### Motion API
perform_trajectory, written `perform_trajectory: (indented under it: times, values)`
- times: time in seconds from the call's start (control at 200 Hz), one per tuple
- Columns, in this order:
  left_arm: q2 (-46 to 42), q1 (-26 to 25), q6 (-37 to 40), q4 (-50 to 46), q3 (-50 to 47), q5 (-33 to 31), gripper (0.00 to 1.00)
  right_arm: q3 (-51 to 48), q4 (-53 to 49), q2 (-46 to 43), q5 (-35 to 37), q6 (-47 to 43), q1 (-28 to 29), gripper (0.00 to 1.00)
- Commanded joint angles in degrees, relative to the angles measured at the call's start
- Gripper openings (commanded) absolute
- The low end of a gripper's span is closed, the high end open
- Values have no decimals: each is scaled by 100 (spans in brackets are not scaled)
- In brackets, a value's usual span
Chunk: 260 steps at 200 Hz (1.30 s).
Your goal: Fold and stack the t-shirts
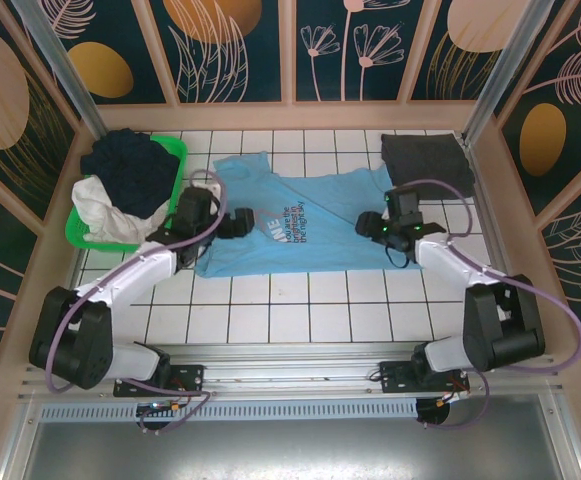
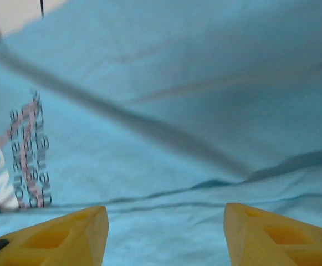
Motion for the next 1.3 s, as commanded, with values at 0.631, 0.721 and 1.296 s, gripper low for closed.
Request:
perform_trajectory:
  times: [0.631,0.721,1.296]
  values:
    - [334,503,-517,-707,-1061,-576,63,-1262,277,-331,-1111,326,-1634,57]
    - [21,481,-562,-680,-917,-137,60,-1076,91,-296,-877,290,-1243,57]
    - [793,-622,-1392,1042,-1353,629,51,-618,-440,-127,-32,626,-86,56]
